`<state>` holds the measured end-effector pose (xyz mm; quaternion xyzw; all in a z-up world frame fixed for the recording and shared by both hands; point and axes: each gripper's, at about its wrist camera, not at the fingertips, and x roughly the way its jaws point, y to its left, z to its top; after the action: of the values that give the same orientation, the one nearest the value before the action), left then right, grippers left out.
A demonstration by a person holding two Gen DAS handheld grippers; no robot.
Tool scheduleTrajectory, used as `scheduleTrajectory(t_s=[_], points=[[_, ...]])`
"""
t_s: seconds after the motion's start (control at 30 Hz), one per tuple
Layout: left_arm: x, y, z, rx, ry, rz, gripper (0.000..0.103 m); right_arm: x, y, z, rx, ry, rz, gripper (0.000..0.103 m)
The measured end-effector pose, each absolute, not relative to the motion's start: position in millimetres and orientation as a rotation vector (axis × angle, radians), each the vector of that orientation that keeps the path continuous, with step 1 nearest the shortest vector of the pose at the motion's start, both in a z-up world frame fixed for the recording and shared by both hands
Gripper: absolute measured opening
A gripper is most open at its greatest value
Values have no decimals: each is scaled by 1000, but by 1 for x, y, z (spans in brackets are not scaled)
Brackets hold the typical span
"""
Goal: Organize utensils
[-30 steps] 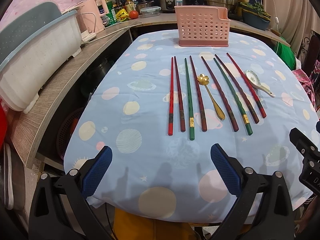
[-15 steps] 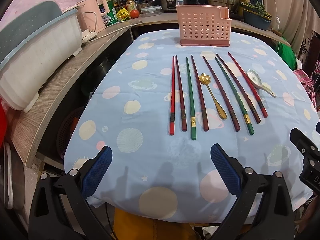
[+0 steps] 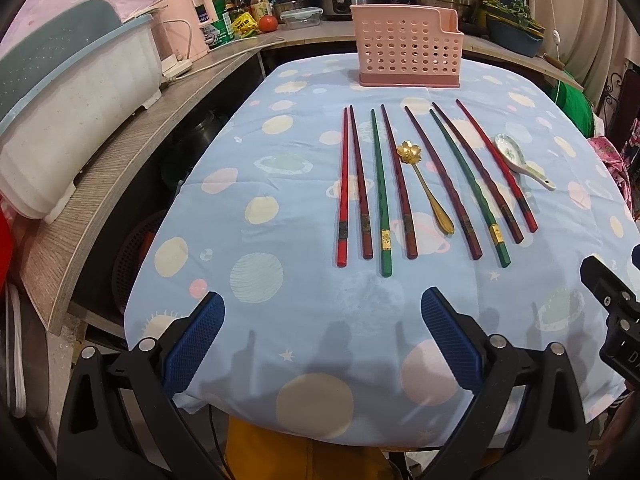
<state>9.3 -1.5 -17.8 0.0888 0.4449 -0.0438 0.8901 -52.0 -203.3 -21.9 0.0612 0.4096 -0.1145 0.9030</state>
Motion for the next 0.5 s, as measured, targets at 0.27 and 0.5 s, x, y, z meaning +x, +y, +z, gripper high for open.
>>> scheduleTrajectory(t_s=[0.27,0.5], points=[[42,28,-28,83,967,-49,94,-49,-210,-23,134,850,-247,96],[72,25,-44,66,995,-72,82,-40,-215,-26,139,862,-254,96]])
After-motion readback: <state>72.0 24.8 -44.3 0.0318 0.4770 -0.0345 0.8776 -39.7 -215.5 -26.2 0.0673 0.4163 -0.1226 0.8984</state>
